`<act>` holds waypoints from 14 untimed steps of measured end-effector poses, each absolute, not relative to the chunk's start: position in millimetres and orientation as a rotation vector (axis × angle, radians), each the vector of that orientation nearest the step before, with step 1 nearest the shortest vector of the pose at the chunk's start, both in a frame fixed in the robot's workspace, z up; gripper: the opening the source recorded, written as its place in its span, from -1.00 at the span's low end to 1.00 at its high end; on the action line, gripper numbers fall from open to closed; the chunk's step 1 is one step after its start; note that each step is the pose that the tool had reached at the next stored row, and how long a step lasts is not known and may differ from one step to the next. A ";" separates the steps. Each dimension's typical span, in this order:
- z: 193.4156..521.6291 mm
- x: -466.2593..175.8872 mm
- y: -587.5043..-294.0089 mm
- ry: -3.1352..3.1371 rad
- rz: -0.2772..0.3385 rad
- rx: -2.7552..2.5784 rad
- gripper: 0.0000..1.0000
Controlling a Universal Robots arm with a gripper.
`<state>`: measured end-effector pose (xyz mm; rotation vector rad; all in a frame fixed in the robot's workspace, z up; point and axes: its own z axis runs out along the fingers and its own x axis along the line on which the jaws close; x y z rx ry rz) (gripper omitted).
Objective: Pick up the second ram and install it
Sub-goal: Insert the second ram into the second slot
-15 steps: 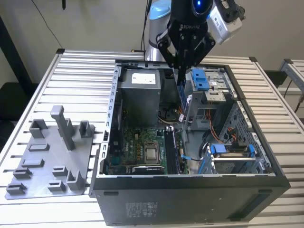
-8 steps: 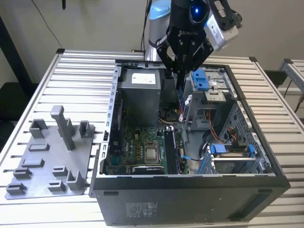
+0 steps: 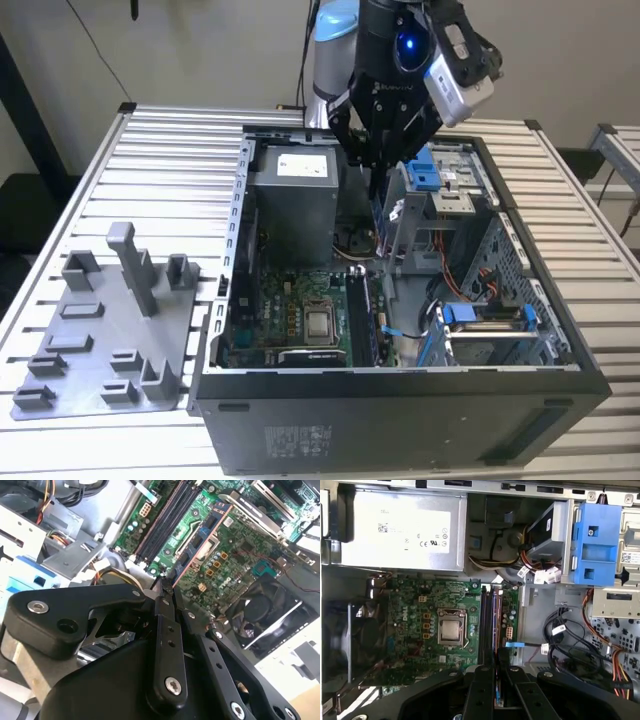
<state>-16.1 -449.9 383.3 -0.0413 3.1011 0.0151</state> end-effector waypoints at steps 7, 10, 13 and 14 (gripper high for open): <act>372.3 -16.1 -449.9 3.102 0.012 -0.024 -0.72; 369.2 -16.2 -449.9 3.103 0.012 -0.009 -0.72; 366.6 -16.0 -449.9 3.104 0.012 0.000 -0.72; 365.6 -16.0 -449.9 3.105 0.012 0.000 -0.72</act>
